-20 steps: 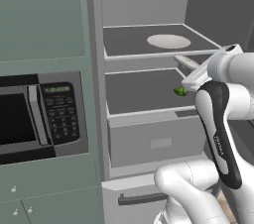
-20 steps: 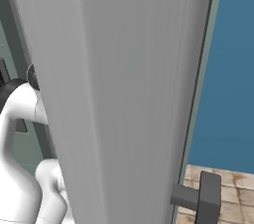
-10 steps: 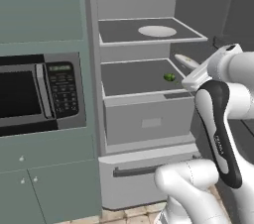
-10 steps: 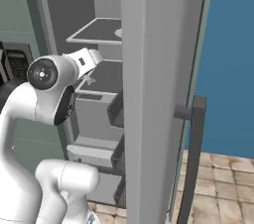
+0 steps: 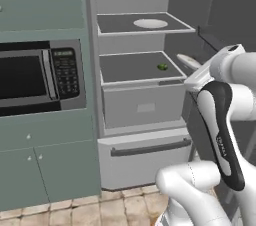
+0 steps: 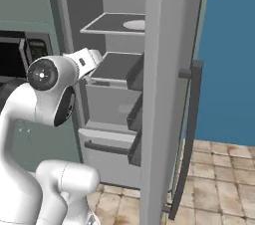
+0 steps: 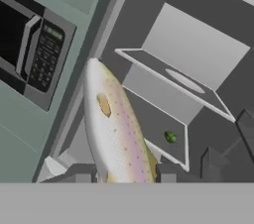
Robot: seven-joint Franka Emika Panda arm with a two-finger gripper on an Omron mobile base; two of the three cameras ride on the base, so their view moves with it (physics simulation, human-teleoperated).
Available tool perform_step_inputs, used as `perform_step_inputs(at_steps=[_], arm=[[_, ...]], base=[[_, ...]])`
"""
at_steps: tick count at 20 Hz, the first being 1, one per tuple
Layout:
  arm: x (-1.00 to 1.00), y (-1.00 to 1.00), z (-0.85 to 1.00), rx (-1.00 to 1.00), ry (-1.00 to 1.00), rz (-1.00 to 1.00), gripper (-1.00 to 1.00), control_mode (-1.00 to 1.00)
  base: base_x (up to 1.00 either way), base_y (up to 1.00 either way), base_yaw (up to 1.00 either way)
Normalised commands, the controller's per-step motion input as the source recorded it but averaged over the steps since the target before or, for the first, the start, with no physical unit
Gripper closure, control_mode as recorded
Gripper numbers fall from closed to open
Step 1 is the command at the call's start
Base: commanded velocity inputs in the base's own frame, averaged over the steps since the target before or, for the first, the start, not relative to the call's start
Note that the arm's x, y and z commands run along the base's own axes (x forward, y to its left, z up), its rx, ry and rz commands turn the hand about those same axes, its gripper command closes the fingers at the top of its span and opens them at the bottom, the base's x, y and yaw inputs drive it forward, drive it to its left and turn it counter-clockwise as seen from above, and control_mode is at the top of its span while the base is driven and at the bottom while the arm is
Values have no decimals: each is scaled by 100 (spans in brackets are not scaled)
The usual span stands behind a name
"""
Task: Retrieve the fish from the fridge and place it on the cutting board.
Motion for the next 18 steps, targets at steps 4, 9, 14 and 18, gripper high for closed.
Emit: perform_step_inputs(at_steps=[4,9,14,18], arm=[[0,0,0,0,0,0,100,100],[0,0,0,0,0,0,100,100],[0,0,0,0,0,0,100,100],[0,0,0,0,0,0,100,100]], base=[[-9,69,0],[0,98,0],[0,100,0],[-1,100,0]])
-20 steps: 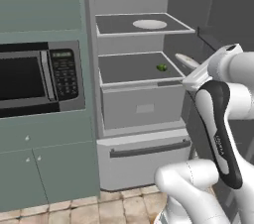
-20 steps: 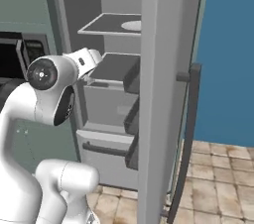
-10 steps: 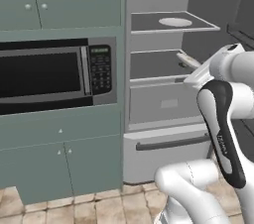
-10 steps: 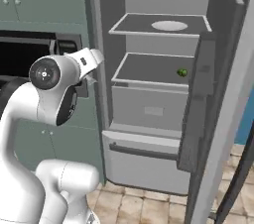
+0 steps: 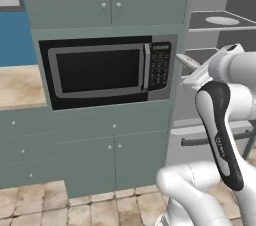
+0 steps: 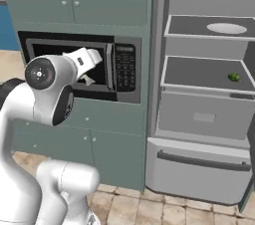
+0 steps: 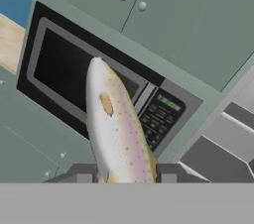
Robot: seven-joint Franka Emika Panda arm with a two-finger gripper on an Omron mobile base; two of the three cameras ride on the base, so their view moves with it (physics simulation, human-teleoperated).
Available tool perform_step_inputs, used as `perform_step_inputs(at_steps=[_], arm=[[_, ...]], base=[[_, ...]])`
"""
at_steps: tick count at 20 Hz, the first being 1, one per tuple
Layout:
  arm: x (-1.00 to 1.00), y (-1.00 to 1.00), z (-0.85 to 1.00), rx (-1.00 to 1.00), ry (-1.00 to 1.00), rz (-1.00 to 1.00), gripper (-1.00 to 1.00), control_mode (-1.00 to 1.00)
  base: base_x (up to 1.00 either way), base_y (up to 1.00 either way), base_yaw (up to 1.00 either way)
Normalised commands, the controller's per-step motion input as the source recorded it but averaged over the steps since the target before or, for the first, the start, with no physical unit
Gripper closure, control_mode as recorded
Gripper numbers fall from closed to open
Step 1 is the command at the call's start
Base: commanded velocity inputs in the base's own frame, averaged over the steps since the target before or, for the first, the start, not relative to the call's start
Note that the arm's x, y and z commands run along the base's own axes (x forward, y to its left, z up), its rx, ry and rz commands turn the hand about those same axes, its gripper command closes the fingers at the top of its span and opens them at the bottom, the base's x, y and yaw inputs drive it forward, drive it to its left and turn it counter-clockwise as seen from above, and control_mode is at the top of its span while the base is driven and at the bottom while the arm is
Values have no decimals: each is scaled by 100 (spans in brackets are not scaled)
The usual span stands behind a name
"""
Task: Retrieve the fish from the fridge and place it on the cutting board.
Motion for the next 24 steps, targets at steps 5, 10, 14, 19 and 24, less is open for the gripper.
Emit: perform_step_inputs(at_steps=[5,10,14,19,24], arm=[[0,0,0,0,0,0,100,100],[0,0,0,0,0,0,100,100],[0,0,0,0,0,0,100,100],[0,0,0,0,0,0,100,100],[0,0,0,0,0,0,100,100]], base=[[-2,100,0],[-2,98,0],[-1,94,0],[0,79,7],[1,36,38]])
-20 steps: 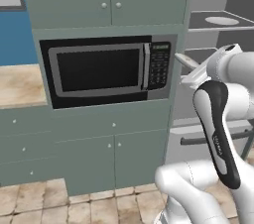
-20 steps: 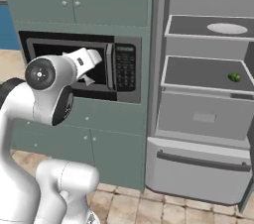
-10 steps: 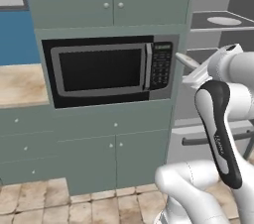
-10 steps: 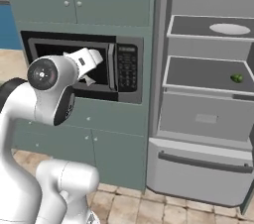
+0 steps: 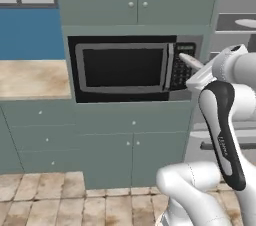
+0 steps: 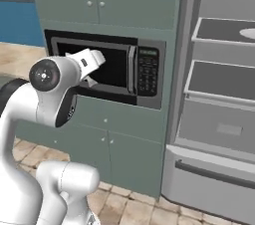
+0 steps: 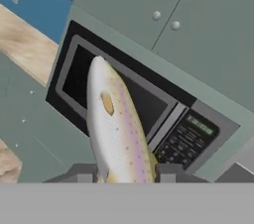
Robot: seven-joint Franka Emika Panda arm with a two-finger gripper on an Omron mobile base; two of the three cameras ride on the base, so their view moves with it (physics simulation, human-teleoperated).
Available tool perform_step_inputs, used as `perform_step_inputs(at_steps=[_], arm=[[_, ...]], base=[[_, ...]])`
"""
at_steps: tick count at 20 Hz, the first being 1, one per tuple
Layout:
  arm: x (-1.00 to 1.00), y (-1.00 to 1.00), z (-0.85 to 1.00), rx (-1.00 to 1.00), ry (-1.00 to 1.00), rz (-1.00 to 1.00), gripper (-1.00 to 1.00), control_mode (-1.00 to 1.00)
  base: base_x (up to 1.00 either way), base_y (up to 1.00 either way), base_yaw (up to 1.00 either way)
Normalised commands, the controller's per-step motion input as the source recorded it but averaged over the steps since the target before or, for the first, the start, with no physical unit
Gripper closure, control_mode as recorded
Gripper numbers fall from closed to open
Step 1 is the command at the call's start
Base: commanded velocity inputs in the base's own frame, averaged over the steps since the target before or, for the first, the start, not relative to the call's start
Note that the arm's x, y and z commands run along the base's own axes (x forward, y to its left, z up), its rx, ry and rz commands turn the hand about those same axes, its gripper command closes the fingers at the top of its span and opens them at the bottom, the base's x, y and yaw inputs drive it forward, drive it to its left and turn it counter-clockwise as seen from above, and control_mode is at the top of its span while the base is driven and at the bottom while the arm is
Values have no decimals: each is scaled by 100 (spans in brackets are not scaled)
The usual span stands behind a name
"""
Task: Retrieve the fish from the fridge and place it on the cutting board.
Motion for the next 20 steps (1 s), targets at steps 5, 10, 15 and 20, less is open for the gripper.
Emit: perform_step_inputs(at_steps=[5,10,15,20], arm=[[0,0,0,0,0,0,100,100],[0,0,0,0,0,0,100,100],[0,0,0,0,0,0,100,100],[0,0,0,0,0,0,100,100]], base=[[2,14,50],[19,23,35],[71,18,25],[100,24,21]])
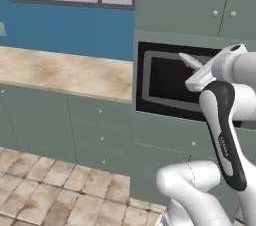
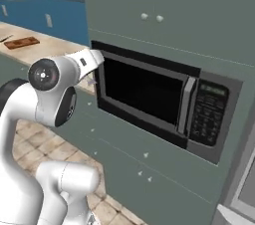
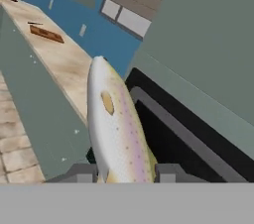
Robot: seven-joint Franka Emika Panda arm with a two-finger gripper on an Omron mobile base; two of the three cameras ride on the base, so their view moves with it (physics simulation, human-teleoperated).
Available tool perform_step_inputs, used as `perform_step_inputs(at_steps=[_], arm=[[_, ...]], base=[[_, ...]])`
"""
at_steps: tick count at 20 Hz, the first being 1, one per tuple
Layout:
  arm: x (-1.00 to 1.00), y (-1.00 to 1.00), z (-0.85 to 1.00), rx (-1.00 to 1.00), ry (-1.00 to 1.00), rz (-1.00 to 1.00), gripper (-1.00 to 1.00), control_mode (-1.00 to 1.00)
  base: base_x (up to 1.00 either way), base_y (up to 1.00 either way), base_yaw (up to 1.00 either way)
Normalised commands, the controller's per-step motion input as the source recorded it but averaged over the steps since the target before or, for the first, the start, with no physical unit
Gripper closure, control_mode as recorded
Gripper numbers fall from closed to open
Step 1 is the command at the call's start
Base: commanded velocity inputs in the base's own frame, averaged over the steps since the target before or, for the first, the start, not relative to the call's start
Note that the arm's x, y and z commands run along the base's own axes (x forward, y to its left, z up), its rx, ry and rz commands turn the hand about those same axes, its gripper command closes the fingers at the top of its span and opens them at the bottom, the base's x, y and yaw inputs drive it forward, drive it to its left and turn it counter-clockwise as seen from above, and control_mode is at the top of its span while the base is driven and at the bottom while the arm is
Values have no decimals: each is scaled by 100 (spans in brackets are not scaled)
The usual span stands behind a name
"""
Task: Retrieve the fish from the fridge and place it on the cutting board.
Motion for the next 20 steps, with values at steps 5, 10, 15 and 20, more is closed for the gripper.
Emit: perform_step_inputs(at_steps=[5,10,15,20], arm=[[0,0,0,0,0,0,100,100],[0,0,0,0,0,0,100,100],[0,0,0,0,0,0,100,100],[0,0,0,0,0,0,100,100]], base=[[85,41,21],[29,60,26],[19,63,32],[41,49,32]])
